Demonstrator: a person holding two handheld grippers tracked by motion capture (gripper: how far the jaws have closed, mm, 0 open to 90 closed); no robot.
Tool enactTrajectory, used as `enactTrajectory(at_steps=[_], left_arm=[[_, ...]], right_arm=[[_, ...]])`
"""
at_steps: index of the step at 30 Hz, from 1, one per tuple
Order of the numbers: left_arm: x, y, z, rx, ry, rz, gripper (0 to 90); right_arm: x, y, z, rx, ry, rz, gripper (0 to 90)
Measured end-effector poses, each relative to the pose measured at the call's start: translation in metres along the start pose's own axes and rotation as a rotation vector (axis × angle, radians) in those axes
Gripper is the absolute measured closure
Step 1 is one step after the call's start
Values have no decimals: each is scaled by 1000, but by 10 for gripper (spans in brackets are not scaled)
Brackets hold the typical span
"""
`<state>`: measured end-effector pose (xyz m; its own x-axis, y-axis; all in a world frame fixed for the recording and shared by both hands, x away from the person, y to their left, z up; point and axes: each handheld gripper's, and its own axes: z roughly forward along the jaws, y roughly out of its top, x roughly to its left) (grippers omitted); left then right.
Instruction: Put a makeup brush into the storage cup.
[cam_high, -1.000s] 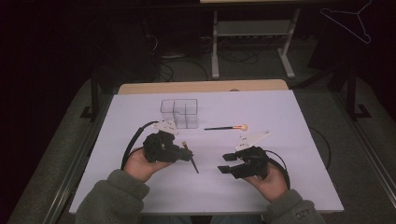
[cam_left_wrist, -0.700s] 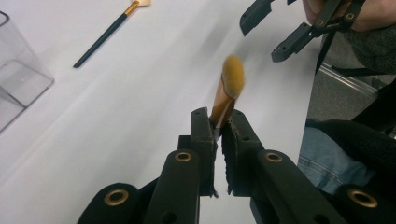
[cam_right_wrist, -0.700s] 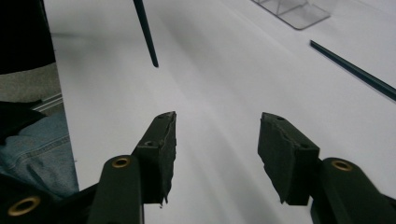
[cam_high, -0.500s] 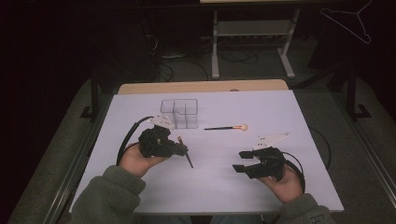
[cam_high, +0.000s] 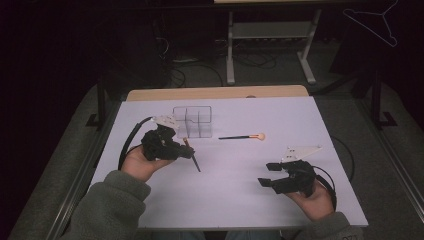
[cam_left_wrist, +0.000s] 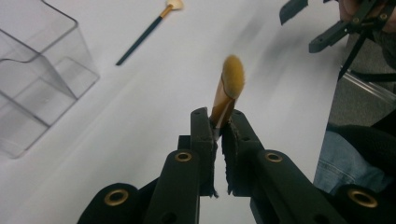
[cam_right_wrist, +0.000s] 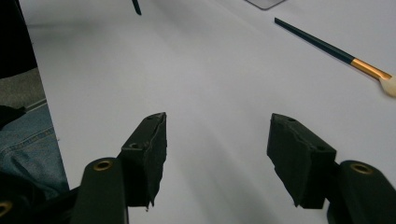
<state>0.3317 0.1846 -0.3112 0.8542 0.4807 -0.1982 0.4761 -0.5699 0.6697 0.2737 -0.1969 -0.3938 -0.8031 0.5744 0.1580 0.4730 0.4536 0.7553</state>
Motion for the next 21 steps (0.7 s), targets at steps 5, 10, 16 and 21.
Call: enactTrajectory(at_steps=[5, 10, 16, 21], left_arm=[[10, 2, -9, -10, 20, -23, 832], [18, 5, -16, -15, 49, -41, 832], [27, 6, -24, -16, 81, -63, 832], [39, 13, -34, -17, 116, -79, 832]], right_arm=[[-2, -3, -4, -5, -11, 8, 356], [-3, -4, -5, -2, -19, 11, 341], [-2, -4, -4, 5, -20, 5, 332], [-2, -3, -5, -2, -19, 6, 329]])
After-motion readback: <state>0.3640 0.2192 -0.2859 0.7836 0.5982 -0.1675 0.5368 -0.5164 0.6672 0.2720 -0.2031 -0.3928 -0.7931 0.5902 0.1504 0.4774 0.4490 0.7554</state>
